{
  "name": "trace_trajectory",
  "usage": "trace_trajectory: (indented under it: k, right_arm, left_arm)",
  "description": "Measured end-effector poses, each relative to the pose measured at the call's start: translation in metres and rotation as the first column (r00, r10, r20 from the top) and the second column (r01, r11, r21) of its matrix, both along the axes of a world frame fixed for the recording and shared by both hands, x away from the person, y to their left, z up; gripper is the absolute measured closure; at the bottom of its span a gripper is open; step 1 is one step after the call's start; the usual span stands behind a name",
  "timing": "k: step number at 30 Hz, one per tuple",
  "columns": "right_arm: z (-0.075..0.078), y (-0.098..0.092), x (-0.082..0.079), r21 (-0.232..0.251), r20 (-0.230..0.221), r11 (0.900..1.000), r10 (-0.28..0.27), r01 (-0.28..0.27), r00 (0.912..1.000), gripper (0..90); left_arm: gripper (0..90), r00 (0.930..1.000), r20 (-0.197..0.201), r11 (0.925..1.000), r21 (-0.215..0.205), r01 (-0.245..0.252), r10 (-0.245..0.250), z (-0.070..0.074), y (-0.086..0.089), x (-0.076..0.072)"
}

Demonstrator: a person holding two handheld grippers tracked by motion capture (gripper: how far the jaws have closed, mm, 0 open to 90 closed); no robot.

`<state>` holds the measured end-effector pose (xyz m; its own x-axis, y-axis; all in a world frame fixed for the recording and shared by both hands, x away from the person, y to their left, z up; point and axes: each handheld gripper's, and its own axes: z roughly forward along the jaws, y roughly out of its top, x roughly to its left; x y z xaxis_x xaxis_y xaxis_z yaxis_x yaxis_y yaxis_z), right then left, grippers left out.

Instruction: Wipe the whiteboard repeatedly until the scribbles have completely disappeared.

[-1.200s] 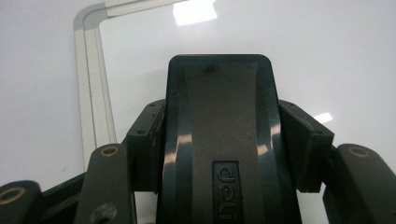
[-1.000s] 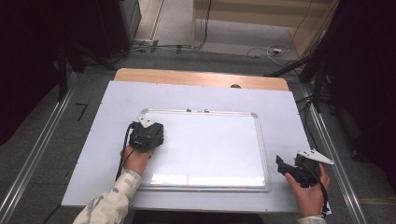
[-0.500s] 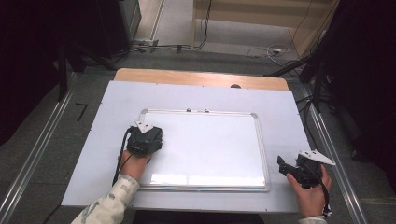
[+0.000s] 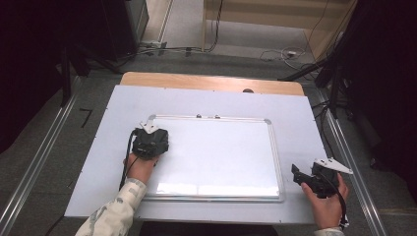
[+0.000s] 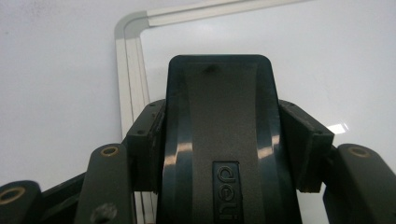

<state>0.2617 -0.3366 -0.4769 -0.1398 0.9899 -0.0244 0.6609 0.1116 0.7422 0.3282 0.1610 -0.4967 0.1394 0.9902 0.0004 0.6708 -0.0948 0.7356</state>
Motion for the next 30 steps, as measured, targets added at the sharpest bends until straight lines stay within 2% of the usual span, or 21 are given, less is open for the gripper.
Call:
trace_trajectory:
  k: [10, 14, 25, 30]
  right_arm:
    - [-0.001, -0.001, 0.0, -0.003, -0.005, 1.0, 0.0, 0.0, 1.0, 21.9]
    - [-0.001, 0.0, 0.001, -0.002, -0.006, 1.0, 0.002, -0.002, 1.0, 21.9]
    - [-0.001, 0.002, 0.002, -0.005, -0.007, 1.0, 0.003, -0.003, 1.0, 21.9]
    - [-0.001, 0.001, 0.001, -0.006, -0.006, 1.0, 0.0, 0.0, 1.0, 21.9]
  left_arm:
    - [40.8, 0.9994, -0.002, 0.9994, 0.003, -0.036, 0.036, 0.001, 0.002, 0.028]
    - [40.8, 0.9991, -0.001, 0.9991, 0.003, -0.043, 0.043, 0.001, 0.001, 0.033]
    - [40.9, 1.0, -0.002, 1.0, 0.003, -0.008, 0.008, 0.001, -0.013, 0.019]
    - [40.8, 0.9993, -0.001, 0.9992, 0.009, 0.038, -0.038, 0.001, -0.025, 0.003]
